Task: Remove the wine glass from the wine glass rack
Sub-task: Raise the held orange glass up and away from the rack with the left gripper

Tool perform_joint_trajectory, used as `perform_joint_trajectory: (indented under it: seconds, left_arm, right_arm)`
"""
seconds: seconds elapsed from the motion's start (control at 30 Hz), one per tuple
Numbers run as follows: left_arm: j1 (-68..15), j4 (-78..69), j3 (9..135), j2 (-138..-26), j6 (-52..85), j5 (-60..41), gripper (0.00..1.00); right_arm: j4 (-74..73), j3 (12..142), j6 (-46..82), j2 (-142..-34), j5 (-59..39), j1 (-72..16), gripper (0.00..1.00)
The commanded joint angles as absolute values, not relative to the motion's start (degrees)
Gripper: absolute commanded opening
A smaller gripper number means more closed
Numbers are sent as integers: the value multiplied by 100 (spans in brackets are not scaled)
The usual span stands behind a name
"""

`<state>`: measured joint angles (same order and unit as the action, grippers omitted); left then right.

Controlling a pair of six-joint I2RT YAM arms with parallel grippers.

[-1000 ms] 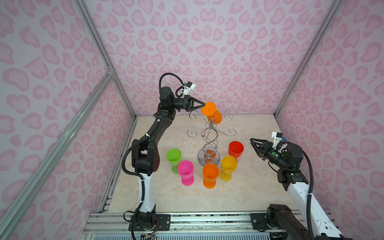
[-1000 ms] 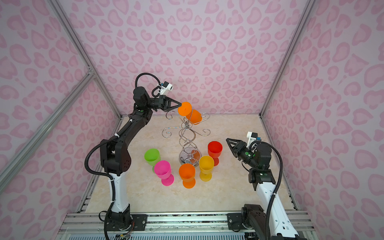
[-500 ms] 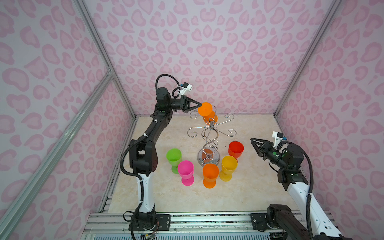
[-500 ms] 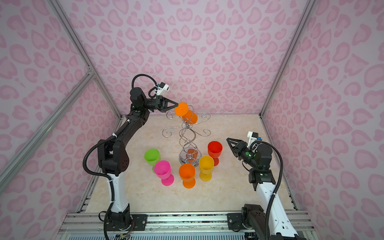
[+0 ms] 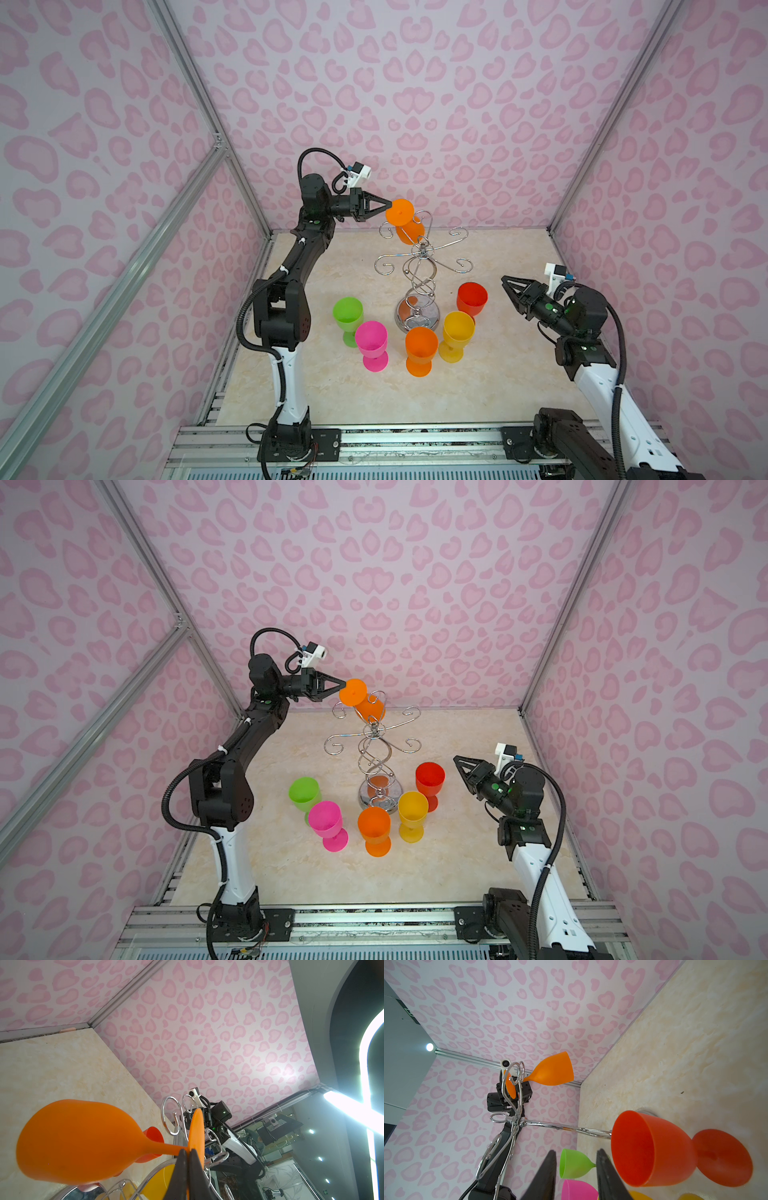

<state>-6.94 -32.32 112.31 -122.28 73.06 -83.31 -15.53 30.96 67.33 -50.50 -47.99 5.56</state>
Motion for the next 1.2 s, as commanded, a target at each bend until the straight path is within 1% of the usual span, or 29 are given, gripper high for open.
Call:
perform_joint_trajectory:
  seconds: [0.0, 0.37, 0.53, 0.7, 0.93, 1.07, 1.17]
  left_arm:
    - [-578, -3595, 11382, -12140, 7398, -8275, 2]
    - [-41, -3790, 12382, -12603, 7990, -7936, 2]
    - [28, -4227, 12460, -12445, 8404, -7520, 2]
    - [31, -4699, 12308, -11847, 8728, -7039, 2]
    - [14, -5023, 12009, -10817, 8935, -6676, 2]
    - [-60, -5376, 11586, -10191, 9167, -6431, 2]
    - [-297, -5666, 11103, -9736, 9338, -6187, 2]
  right_arm:
    - [-1738, 3041, 6739, -5062, -4867, 563, 33]
    - [-1812, 3015, 6790, -5049, -4868, 598, 33]
    - [-1750, 3108, 6699, -4958, -4812, 606, 34]
    - [-1660, 3206, 6553, -4830, -4722, 606, 34]
    - [-1884, 3329, 6369, -4524, -4523, 606, 34]
    - [-2343, 3431, 6456, -4490, -4474, 606, 33]
    - [-2984, 3505, 6663, -4551, -4500, 599, 33]
